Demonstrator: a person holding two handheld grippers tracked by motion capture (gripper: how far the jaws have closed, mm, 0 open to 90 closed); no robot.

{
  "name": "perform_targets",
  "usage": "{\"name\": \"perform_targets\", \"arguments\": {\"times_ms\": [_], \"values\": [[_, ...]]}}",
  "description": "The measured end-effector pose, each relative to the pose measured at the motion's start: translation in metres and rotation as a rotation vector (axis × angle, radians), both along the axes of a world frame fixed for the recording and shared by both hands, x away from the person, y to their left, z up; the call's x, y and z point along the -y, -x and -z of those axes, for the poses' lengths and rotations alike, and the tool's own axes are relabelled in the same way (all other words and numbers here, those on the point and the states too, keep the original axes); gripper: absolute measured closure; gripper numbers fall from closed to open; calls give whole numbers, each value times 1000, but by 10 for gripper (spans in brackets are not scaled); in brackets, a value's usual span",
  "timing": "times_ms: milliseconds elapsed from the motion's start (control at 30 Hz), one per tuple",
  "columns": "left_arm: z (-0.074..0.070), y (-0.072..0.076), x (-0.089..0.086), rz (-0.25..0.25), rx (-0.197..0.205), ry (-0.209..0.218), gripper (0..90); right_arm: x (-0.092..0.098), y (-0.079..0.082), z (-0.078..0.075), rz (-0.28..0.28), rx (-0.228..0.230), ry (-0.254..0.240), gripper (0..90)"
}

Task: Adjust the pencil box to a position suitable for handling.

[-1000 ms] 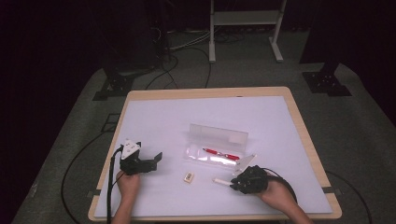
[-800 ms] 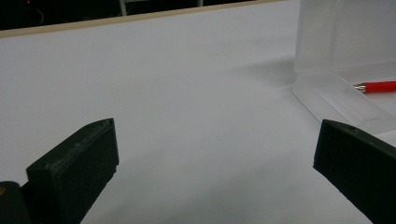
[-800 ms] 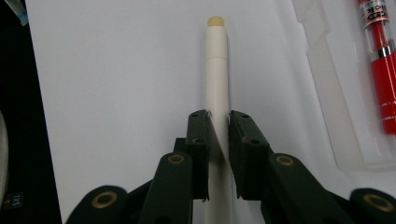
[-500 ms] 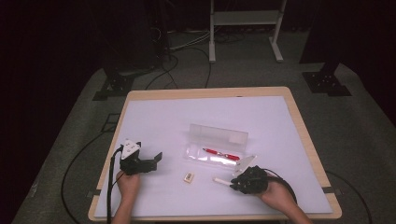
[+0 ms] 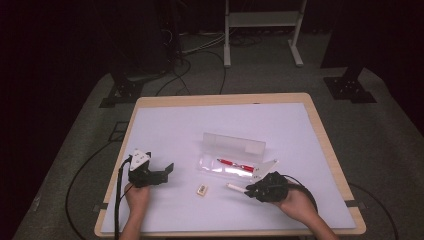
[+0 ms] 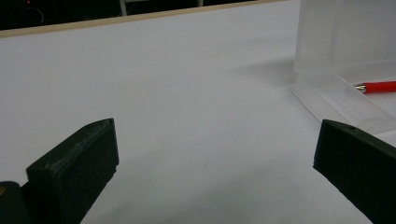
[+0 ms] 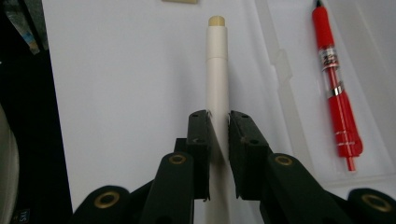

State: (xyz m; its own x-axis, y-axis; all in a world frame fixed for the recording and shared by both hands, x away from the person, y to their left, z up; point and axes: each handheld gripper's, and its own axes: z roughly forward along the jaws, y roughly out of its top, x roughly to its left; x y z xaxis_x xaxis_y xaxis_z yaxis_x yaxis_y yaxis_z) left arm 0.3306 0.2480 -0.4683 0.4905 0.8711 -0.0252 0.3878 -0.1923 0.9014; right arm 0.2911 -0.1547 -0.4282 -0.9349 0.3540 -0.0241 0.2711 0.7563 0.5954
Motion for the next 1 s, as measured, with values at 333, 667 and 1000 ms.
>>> {"name": "perform_targets", "arguments": {"times_ms": [333, 667, 1000], "values": [[0, 0, 0, 1, 0, 1, 0, -9, -15, -19, -10, 37, 0, 782], [0, 0, 0, 1, 0, 1, 0, -19, -31, -31, -16, 65, 2, 781], [0, 0, 0, 0, 0, 3, 0, -26, -46, -32, -9, 70, 1, 781]]}}
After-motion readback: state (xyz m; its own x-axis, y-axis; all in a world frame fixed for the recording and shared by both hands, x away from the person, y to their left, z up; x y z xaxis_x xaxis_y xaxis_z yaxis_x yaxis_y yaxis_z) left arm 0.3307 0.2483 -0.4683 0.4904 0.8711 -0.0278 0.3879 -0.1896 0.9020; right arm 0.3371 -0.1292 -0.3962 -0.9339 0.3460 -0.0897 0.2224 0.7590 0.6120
